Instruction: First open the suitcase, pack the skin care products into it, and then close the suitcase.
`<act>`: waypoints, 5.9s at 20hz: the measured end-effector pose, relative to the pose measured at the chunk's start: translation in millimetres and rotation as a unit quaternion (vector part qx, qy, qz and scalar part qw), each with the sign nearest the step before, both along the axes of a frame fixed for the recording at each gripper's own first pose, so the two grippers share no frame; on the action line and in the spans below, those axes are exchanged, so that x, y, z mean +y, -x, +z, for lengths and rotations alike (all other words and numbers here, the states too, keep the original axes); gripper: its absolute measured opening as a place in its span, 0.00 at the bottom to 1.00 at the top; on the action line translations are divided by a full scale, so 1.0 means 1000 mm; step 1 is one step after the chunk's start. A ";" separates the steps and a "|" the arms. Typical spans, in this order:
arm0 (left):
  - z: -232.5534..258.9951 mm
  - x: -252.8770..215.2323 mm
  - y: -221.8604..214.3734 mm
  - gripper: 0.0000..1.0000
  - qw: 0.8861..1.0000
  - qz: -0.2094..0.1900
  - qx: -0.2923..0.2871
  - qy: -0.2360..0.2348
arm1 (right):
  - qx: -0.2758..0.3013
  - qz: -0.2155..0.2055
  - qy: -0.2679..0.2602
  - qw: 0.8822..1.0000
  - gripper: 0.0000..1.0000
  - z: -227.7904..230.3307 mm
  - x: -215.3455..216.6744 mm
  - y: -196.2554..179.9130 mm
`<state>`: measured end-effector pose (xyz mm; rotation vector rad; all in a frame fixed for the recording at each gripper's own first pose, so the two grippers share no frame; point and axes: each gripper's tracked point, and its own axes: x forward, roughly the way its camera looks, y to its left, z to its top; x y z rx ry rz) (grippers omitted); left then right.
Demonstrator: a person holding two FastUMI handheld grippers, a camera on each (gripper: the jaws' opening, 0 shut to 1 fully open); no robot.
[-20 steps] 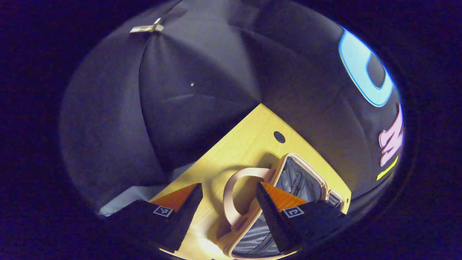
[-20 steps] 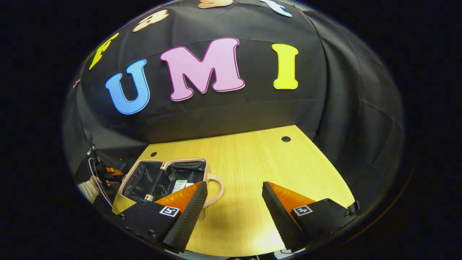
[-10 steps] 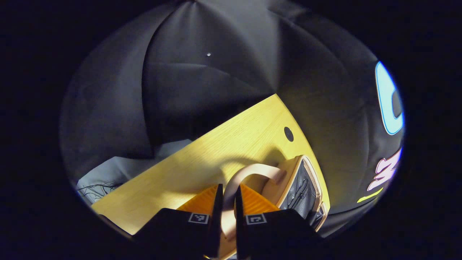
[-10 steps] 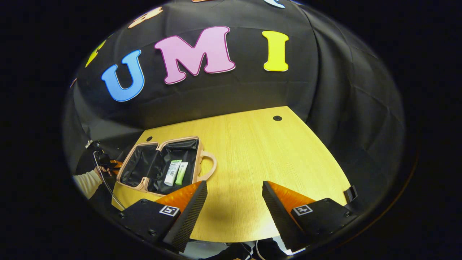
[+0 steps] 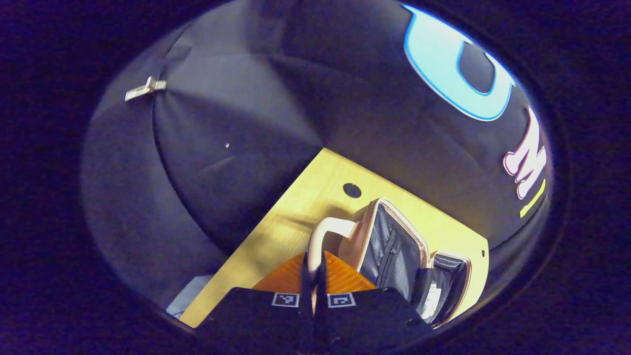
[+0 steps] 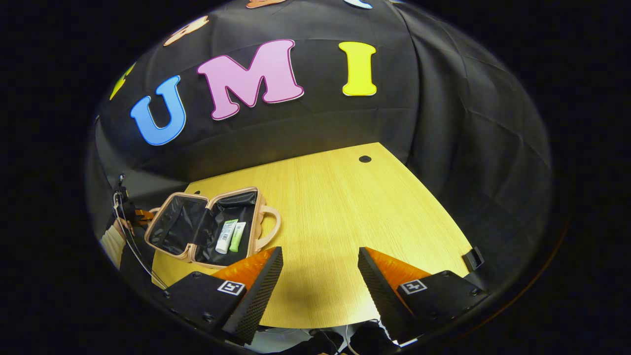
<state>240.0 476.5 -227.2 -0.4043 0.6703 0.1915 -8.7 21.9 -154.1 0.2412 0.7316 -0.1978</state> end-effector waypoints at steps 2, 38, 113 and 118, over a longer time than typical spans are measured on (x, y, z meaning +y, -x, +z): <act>0.044 -0.020 0.000 0.06 0.999 -0.022 -0.021 -0.028 | -0.007 -0.001 -0.005 1.000 0.97 0.001 -0.006 -0.003; 0.107 -0.520 0.099 0.89 0.978 -0.146 -0.144 0.018 | -0.133 0.097 -0.006 0.986 0.97 0.046 -0.115 -0.028; 0.172 -0.405 0.223 0.96 0.927 -0.116 -0.302 -0.189 | -0.225 0.067 0.042 0.971 0.97 0.100 0.014 -0.030; 0.171 -0.409 0.209 0.96 0.925 -0.124 -0.304 -0.193 | -0.213 0.063 0.042 0.974 0.97 0.092 0.008 -0.031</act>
